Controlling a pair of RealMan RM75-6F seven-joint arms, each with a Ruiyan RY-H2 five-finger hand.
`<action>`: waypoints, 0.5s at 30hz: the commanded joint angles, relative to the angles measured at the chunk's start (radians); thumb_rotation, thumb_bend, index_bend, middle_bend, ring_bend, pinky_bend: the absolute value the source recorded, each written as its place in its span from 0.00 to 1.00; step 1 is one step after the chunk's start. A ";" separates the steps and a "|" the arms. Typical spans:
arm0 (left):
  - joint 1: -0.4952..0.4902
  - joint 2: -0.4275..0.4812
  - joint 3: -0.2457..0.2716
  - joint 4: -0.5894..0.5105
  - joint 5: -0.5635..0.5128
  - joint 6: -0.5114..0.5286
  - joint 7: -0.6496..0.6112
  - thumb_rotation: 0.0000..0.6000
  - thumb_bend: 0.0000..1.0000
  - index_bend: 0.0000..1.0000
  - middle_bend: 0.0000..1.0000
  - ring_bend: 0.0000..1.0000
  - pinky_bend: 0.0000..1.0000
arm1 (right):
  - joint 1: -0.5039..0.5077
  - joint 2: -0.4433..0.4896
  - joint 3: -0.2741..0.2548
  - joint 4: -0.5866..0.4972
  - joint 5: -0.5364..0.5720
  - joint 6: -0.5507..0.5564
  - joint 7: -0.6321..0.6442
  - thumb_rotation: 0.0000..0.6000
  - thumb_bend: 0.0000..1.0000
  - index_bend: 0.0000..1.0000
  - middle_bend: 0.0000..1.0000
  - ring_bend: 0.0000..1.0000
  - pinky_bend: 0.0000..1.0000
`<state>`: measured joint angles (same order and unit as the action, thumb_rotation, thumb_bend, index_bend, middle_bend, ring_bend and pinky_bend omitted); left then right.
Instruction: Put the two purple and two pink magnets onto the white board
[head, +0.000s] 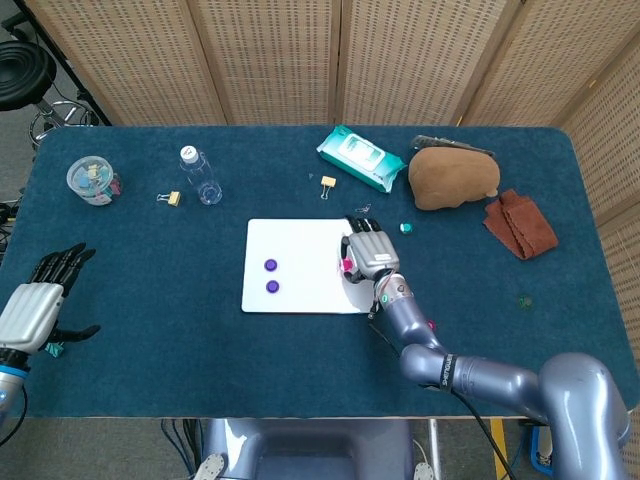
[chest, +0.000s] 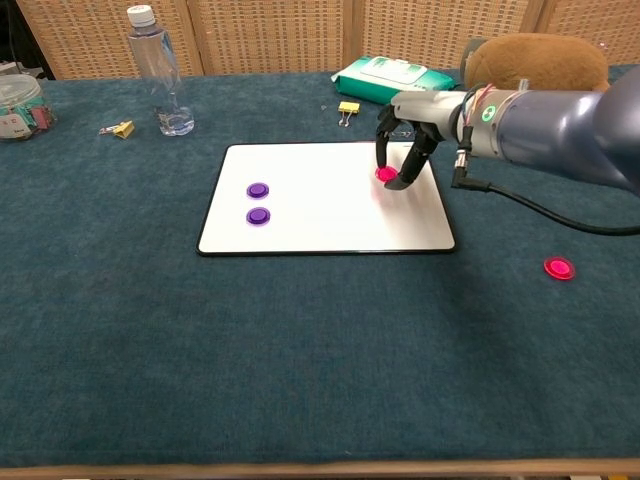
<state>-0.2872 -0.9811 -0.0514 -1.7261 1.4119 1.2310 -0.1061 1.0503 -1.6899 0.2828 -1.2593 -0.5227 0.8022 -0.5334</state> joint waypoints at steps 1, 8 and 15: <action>-0.001 0.001 0.000 0.000 0.001 -0.003 -0.003 1.00 0.10 0.00 0.00 0.00 0.00 | 0.006 -0.015 -0.006 0.018 0.006 -0.008 0.004 1.00 0.39 0.57 0.00 0.00 0.00; -0.002 0.003 0.000 -0.001 0.003 -0.007 -0.009 1.00 0.10 0.00 0.00 0.00 0.00 | 0.016 -0.038 -0.018 0.055 -0.003 -0.003 -0.003 1.00 0.19 0.31 0.00 0.00 0.00; -0.002 0.005 -0.001 0.001 0.007 -0.007 -0.020 1.00 0.10 0.00 0.00 0.00 0.00 | 0.013 -0.023 -0.023 0.030 -0.008 0.030 -0.021 1.00 0.15 0.23 0.00 0.00 0.00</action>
<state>-0.2889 -0.9764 -0.0520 -1.7247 1.4185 1.2241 -0.1261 1.0657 -1.7202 0.2600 -1.2182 -0.5275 0.8235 -0.5509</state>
